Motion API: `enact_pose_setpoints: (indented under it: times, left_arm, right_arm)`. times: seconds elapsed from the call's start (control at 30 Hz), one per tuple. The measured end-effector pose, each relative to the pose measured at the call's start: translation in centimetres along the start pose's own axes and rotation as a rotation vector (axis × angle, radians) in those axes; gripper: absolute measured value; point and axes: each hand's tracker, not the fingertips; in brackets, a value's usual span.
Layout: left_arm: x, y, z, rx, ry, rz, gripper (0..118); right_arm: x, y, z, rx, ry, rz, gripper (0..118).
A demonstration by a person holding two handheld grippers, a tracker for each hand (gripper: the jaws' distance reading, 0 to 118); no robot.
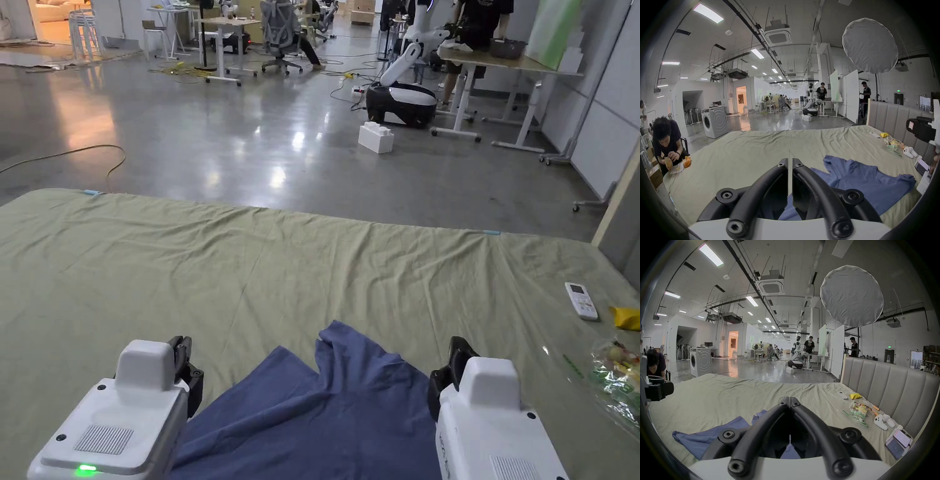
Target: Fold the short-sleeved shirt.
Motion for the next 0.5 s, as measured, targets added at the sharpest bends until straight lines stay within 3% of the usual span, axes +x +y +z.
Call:
enact_pose_setpoints:
  times: [0.2, 0.5]
  left_arm:
    - [-5.0, -1.9, -1.0, -0.122, 0.031, 0.066, 4]
    - [-13.3, -6.9, -5.3, -0.511, 0.08, 0.155, 5]
  right_arm:
    - [-0.1, -1.3, -0.9, -0.043, 0.021, 0.018, 0]
    - [-0.7, -4.4, -3.1, -0.146, 0.059, 0.053, 0]
